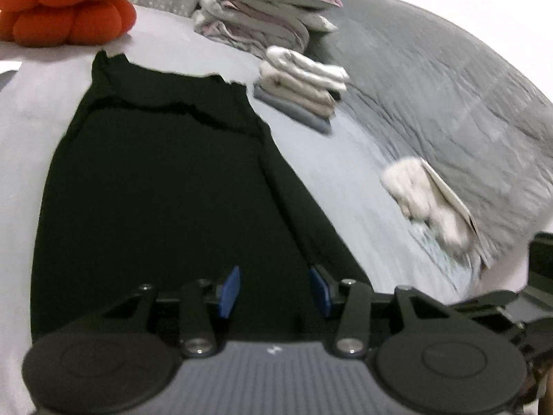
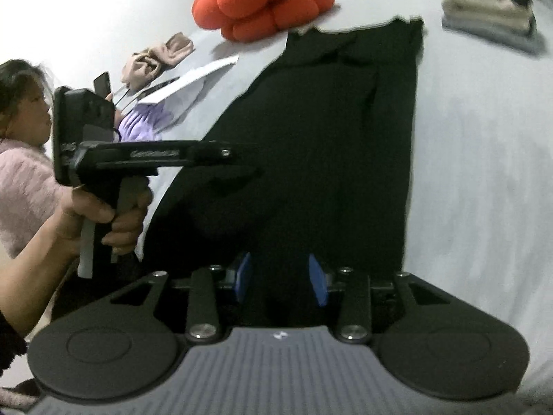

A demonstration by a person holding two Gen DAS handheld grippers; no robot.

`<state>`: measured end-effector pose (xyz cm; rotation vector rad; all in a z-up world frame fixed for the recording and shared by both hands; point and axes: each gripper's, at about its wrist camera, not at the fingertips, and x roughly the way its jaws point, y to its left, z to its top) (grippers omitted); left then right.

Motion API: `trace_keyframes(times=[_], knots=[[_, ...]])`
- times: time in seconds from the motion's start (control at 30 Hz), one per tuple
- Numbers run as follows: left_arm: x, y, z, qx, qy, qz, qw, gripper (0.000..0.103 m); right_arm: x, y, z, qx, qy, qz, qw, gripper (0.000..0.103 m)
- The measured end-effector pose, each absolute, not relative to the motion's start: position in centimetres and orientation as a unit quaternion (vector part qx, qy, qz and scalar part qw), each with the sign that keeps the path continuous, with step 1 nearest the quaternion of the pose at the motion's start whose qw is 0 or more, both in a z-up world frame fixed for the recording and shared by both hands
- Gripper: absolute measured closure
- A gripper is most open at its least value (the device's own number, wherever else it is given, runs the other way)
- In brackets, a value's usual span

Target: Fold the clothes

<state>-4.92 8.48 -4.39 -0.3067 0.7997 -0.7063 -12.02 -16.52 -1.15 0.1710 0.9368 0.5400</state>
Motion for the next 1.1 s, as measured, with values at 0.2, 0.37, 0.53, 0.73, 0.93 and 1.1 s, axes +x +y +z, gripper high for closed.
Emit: trace_keyframes(times=[0.2, 0.37, 0.53, 0.73, 0.93, 1.1], knots=[[3.1, 6.8, -5.3, -0.202, 0.38, -0.296, 0.853, 0.055, -5.7, -16.6, 0.0, 0.069, 0.419, 0.249, 0.87, 0.061], [8.7, 5.0, -6.3, -0.228, 0.382, -0.263, 0.856, 0.055, -1.0, -17.7, -0.7, 0.086, 0.414, 0.233, 0.876, 0.061], [12.9, 3.5, -7.4, -0.258, 0.375, -0.247, 0.855, 0.055, 2.9, -18.8, -2.0, 0.109, 0.4, 0.208, 0.886, 0.061], [16.5, 2.0, -8.0, -0.268, 0.351, -0.234, 0.866, 0.056, 4.9, -19.4, -3.8, 0.131, 0.406, 0.192, 0.884, 0.061], [18.5, 1.1, -8.6, -0.291, 0.325, -0.214, 0.874, 0.061, 5.0, -19.2, -4.3, 0.113, 0.41, 0.201, 0.882, 0.061], [19.1, 0.8, -8.8, -0.292, 0.319, -0.192, 0.881, 0.093, 4.9, -19.4, -4.3, 0.109, 0.407, 0.203, 0.884, 0.061]])
